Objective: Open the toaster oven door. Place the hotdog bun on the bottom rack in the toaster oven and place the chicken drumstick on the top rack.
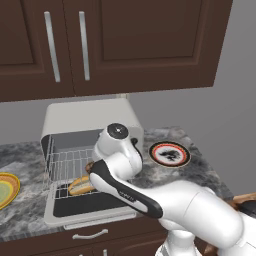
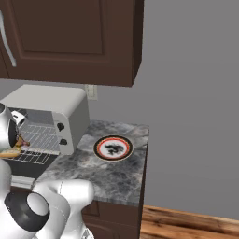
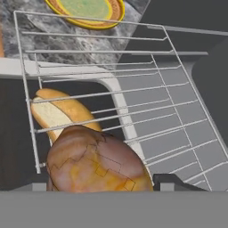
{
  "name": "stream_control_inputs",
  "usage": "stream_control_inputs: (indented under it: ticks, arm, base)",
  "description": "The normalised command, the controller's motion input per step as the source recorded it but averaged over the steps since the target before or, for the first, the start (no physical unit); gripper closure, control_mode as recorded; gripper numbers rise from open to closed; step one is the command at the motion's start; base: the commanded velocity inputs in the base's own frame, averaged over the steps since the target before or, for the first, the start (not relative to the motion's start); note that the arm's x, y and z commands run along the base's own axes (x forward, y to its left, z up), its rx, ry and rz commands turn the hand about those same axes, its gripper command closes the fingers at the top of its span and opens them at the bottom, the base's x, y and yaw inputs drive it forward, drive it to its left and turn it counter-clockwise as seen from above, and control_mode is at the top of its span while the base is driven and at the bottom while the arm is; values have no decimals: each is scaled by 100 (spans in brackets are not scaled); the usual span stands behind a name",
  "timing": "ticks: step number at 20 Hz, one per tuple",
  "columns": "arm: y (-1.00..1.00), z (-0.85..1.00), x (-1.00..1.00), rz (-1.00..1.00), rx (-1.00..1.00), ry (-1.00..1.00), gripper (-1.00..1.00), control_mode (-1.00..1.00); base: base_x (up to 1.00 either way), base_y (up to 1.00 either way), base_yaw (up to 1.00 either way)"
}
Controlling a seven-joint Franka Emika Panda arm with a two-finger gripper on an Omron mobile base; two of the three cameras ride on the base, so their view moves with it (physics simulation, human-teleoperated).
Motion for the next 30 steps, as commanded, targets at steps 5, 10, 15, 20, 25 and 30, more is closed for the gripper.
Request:
stream_control_inputs:
  ticks: [5,10,15,20,25,30]
  arm:
    - [8,-15,1,0,0,0,100,-100]
    - [8,-17,0,0,0,0,100,-100]
    - [3,-15,0,0,0,0,100,-100]
    - [2,-16,-1,0,0,3,-100,-100]
    - [0,-5,-1,1,0,1,-100,-100]
    - [0,1,-6,0,0,0,-100,-100]
  base:
    - [0,0,0]
    - [0,0,0]
    - [0,0,0]
    - [0,0,0]
    - [0,0,0]
    - [0,0,0]
